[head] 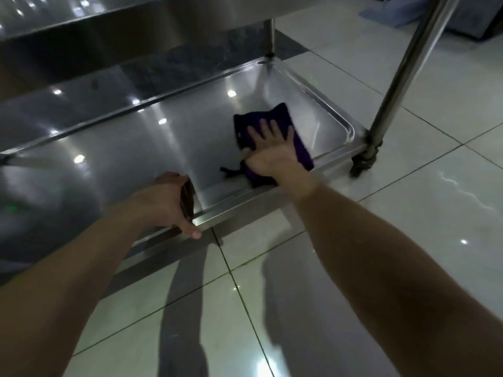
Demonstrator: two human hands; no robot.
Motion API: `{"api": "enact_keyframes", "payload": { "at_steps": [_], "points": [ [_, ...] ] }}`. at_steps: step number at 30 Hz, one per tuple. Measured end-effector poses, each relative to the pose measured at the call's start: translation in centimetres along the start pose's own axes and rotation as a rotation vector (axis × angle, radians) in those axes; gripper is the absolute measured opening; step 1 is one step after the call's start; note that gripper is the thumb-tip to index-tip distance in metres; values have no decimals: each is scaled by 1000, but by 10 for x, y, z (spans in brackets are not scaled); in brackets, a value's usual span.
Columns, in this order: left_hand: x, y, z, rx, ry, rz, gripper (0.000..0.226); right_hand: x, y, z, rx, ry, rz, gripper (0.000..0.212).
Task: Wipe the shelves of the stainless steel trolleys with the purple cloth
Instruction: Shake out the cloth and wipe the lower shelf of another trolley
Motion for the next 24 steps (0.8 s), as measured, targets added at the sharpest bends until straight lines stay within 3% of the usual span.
{"api": "enact_keyframes", "payload": {
  "at_steps": [3,5,7,12,16,19,24],
  "points": [
    [5,0,-3,-7,8,13,158,29,-5,-66,-337,-53,-138,72],
    [7,2,-7,-2,2,19,157,29,4,-61,-442,-49,-186,68],
    [8,3,-8,3,-13,15,162,13,25,-30,-394,-20,-135,65],
    [6,5,-5,5,-72,40,165,-37,78,59,-38,40,89,67],
    [8,6,-3,10,-101,39,169,-37,109,37,97,41,128,70],
    [7,8,-7,16,-95,48,167,-28,132,-16,2,44,54,69],
    [6,7,-12,28,-64,47,165,8,119,-117,-318,5,-90,67]
  ]
}}
Point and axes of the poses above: each hand's wrist, its own y-axis towards the middle knuckle, its own x-axis out of the palm, z = x × y, the point moved 2 cm from there along y, towards the middle knuckle, and after that the axes turned 11 degrees about y, right-handed, at the moved point
